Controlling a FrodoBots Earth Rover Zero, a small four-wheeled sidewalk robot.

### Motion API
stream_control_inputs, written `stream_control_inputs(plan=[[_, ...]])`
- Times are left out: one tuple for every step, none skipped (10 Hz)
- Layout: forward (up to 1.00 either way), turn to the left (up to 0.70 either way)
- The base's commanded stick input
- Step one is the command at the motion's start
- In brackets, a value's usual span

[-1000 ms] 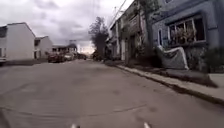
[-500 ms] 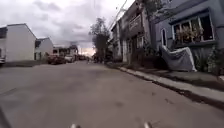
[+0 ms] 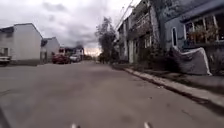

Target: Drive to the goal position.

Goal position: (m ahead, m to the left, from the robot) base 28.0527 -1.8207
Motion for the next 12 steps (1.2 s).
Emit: stream_control_inputs(plan=[[0.70, 0.08], [0.70, 0.00], [0.70, 0.03], [0.70, 0.03], [0.70, 0.04], [0.70, 0.04], [0.70, 0.00], [0.70, 0.00], [0.70, 0.00], [0.70, 0.03], [0.70, 0.05], [0.70, 0.00]])
